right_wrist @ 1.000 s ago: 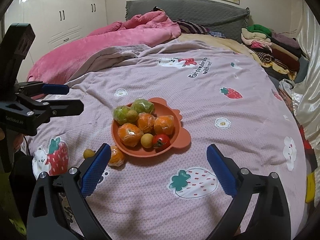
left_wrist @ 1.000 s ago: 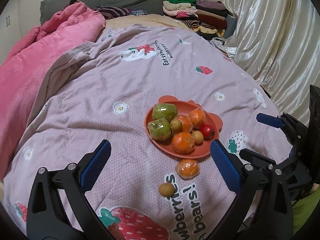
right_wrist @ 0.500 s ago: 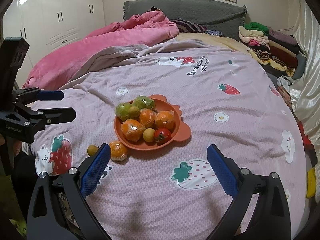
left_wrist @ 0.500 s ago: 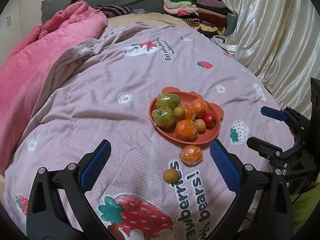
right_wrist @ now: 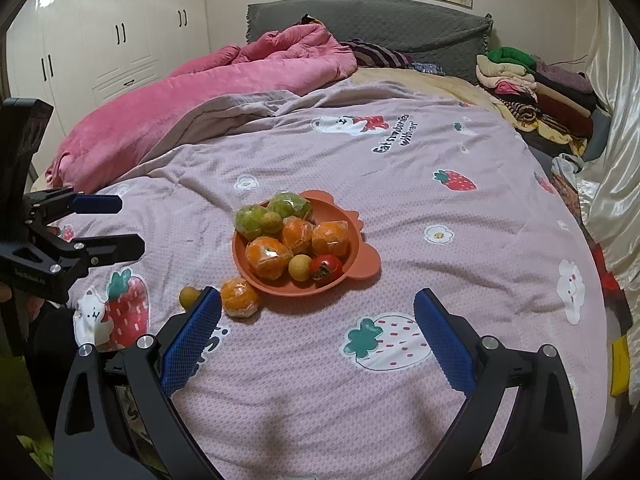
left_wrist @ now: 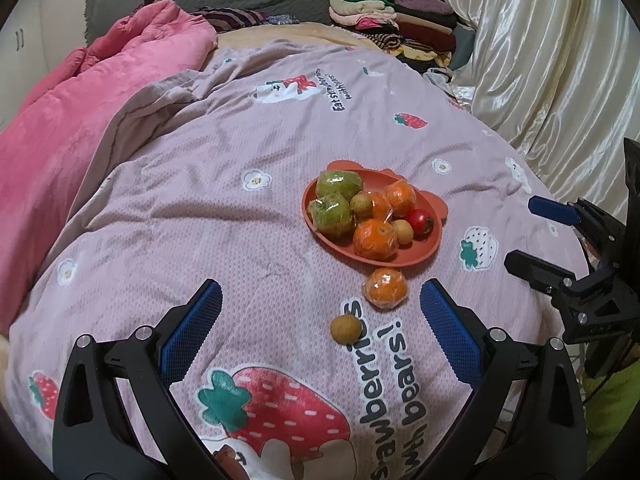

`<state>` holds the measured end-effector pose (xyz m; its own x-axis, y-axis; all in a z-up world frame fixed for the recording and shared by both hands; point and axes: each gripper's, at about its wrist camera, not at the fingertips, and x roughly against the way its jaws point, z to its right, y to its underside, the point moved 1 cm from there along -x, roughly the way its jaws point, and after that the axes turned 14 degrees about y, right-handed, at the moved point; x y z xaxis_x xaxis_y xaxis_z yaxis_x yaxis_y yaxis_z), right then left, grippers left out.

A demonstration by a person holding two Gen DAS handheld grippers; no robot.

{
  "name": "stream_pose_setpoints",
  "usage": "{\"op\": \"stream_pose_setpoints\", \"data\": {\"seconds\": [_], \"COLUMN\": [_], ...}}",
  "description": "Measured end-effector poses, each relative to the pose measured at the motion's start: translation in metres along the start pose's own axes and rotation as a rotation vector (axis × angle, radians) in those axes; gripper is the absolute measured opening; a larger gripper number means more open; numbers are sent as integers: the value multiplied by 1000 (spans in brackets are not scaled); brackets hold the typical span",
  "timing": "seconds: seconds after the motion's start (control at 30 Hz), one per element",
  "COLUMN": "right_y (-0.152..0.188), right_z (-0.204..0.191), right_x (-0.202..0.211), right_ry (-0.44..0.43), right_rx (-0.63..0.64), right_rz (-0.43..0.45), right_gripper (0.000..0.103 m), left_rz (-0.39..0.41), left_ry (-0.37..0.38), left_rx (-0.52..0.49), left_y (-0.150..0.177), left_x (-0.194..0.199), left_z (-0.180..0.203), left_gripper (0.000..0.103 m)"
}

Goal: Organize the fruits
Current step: 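Withdraw both open tools toward the loose wrapped orange and brown fruit, then lower left tool onto the small brown fruit and close it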

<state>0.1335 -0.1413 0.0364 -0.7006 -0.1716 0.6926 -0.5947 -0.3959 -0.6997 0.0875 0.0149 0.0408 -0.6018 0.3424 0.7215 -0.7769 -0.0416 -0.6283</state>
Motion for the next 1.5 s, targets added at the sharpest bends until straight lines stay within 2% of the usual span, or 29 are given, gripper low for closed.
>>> {"op": "stream_pose_setpoints", "data": {"seconds": [0.47, 1.03, 1.37, 1.5], "right_y": [13, 33, 38, 39], "right_z": [-11, -16, -18, -18], "right_x": [-6, -23, -32, -37], "right_ry": [-17, -51, -67, -72], "right_rx": [14, 10, 2, -4], "right_rz": [-36, -97, -116, -126], "right_gripper": [97, 97, 97, 97], "left_rz": [-57, -120, -171, -178], "left_ry": [-26, 16, 41, 49], "left_rx": [-23, -71, -75, -77], "left_y": [27, 46, 52, 51], "left_x": [-11, -33, -52, -57], "left_z": [0, 5, 3, 2], "left_gripper": [93, 92, 74, 58]}}
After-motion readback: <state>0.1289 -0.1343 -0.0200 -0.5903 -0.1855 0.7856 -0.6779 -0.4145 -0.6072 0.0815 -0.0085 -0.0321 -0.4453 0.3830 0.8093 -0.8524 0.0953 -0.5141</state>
